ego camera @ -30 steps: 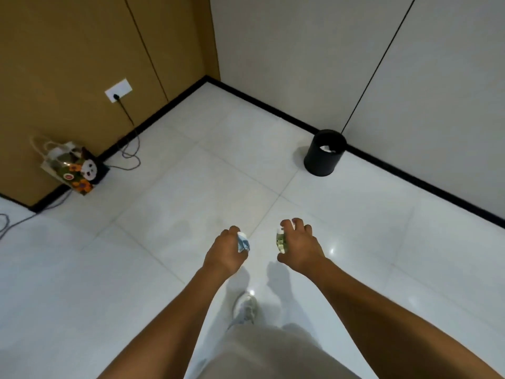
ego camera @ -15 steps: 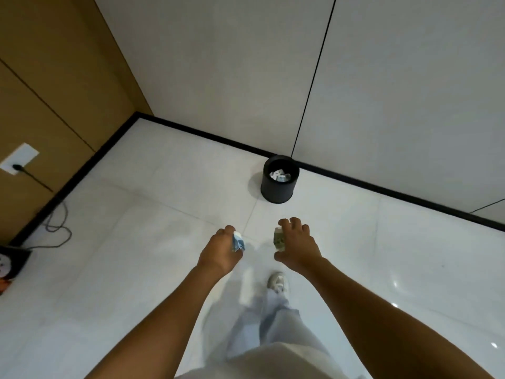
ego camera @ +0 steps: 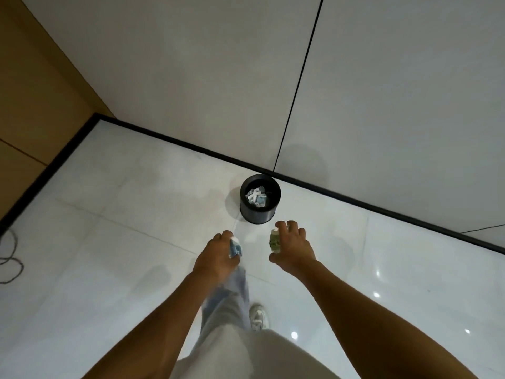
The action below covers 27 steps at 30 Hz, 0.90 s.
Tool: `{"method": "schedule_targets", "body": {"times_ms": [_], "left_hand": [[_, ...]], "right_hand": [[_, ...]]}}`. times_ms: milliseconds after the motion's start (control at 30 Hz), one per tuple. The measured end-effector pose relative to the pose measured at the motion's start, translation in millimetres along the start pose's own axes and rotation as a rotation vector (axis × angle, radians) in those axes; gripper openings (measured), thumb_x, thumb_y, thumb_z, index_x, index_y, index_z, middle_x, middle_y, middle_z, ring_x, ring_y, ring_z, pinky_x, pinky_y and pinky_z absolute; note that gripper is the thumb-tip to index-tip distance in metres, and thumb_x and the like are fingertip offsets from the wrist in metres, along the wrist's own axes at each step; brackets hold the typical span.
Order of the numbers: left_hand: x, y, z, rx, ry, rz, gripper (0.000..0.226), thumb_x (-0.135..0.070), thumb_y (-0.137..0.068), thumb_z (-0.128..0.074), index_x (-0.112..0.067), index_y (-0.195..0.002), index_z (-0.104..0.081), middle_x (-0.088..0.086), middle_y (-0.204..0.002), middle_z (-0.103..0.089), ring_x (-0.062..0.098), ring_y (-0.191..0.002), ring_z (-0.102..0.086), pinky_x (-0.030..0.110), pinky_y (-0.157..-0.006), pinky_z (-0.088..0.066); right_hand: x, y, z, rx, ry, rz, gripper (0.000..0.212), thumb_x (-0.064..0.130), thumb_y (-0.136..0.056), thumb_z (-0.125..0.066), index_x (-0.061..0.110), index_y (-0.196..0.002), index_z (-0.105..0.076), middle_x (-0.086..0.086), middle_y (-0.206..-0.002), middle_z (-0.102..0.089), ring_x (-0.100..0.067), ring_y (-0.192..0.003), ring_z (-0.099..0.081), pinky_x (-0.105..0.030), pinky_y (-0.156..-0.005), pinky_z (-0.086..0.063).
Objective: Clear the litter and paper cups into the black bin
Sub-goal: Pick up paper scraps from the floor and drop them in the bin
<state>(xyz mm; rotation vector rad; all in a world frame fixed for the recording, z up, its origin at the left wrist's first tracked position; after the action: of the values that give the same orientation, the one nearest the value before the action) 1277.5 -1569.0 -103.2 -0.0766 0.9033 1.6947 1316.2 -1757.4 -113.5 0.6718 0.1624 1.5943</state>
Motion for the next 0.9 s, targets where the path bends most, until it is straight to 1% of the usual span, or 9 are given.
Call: {"method": "schedule_targets", "body": {"times_ms": [67, 233, 400, 500, 600, 667, 800, 900], "left_hand": [[-3.0, -33.9, 13.2, 0.020, -0.036, -0.008, 0.049, -0.029, -0.086, -0.065, -0.016, -0.127, -0.041, 0.007, -0.125, -0.052, 0.023, -0.114, -0.053, 0.032, -0.094, -0.048], [-15.3, -129.4, 51.6, 0.034, -0.038, -0.032, 0.051, -0.026, -0.087, -0.065, -0.013, -0.130, -0.041, 0.009, -0.124, -0.053, 0.024, -0.113, -0.054, 0.031, -0.092, -0.049], [-26.6, -213.8, 66.0, 0.095, -0.071, -0.053, 0.052, -0.028, -0.087, -0.066, -0.015, -0.130, -0.040, 0.009, -0.124, -0.053, 0.023, -0.113, -0.054, 0.026, -0.086, -0.046], [-30.1, -254.2, 61.9, 0.119, -0.072, -0.049, 0.054, -0.029, -0.086, -0.067, -0.015, -0.130, -0.040, 0.008, -0.125, -0.053, 0.022, -0.112, -0.054, 0.027, -0.086, -0.048], [-32.7, -291.6, 51.2, 0.126, -0.079, -0.071, 0.051, -0.028, -0.086, -0.067, -0.015, -0.128, -0.041, 0.008, -0.122, -0.054, 0.022, -0.109, -0.054, 0.029, -0.086, -0.051], [-32.1, -312.9, 43.3, 0.132, -0.074, -0.068, 0.049, -0.026, -0.086, -0.067, -0.015, -0.127, -0.043, 0.009, -0.120, -0.055, 0.023, -0.107, -0.055, 0.030, -0.084, -0.050], [-23.3, -348.2, 24.7, 0.120, -0.055, -0.047, 0.048, -0.023, -0.086, -0.066, -0.014, -0.127, -0.044, 0.009, -0.118, -0.055, 0.023, -0.104, -0.056, 0.026, -0.079, -0.047], [-13.0, -368.4, 5.6, 0.124, -0.059, -0.023, 0.052, -0.025, -0.086, -0.067, -0.014, -0.130, -0.042, 0.009, -0.123, -0.055, 0.023, -0.108, -0.056, 0.027, -0.083, -0.049]], "right_hand": [[1.8, -31.0, 8.3, 0.002, -0.028, -0.031, 0.077, 0.028, -0.070, -0.073, 0.021, -0.135, -0.032, -0.006, -0.133, -0.035, -0.029, -0.114, -0.039, -0.036, -0.082, -0.043], [9.0, -112.6, 32.6, -0.008, -0.093, -0.096, 0.079, 0.030, -0.072, -0.073, 0.021, -0.138, -0.031, -0.006, -0.138, -0.034, -0.028, -0.118, -0.038, -0.037, -0.089, -0.048], [8.9, -180.9, 40.8, -0.001, -0.145, -0.154, 0.083, 0.033, -0.074, -0.075, 0.020, -0.142, -0.029, -0.007, -0.144, -0.032, -0.028, -0.125, -0.036, -0.039, -0.096, -0.047], [0.6, -216.1, 37.1, 0.012, -0.176, -0.182, 0.084, 0.034, -0.075, -0.075, 0.021, -0.143, -0.028, -0.006, -0.144, -0.032, -0.028, -0.125, -0.037, -0.038, -0.097, -0.047], [-12.5, -252.1, 30.0, 0.040, -0.174, -0.194, 0.084, 0.036, -0.075, -0.077, 0.021, -0.142, -0.028, -0.008, -0.144, -0.032, -0.029, -0.125, -0.038, -0.039, -0.099, -0.046], [-21.1, -274.1, 23.8, 0.070, -0.165, -0.204, 0.084, 0.035, -0.075, -0.077, 0.021, -0.142, -0.028, -0.009, -0.144, -0.031, -0.030, -0.124, -0.038, -0.039, -0.098, -0.047], [-37.3, -325.6, 10.2, 0.076, -0.143, -0.179, 0.083, 0.033, -0.076, -0.074, 0.021, -0.142, -0.026, -0.011, -0.146, -0.028, -0.032, -0.125, -0.038, -0.041, -0.097, -0.046], [-43.3, -367.8, -8.1, 0.083, -0.131, -0.137, 0.083, 0.035, -0.077, -0.073, 0.020, -0.143, -0.026, -0.012, -0.147, -0.029, -0.033, -0.126, -0.039, -0.042, -0.099, -0.045]]}}
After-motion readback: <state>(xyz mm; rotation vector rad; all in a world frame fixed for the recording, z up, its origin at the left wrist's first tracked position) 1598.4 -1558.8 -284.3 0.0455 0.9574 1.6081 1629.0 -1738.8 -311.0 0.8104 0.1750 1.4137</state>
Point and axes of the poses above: each hand's wrist, its own y-axis away from the middle knuckle, its own z-axis out of the back of the hand, x = y × z, the point moved 2 cm from there along -y, towards the middle knuckle
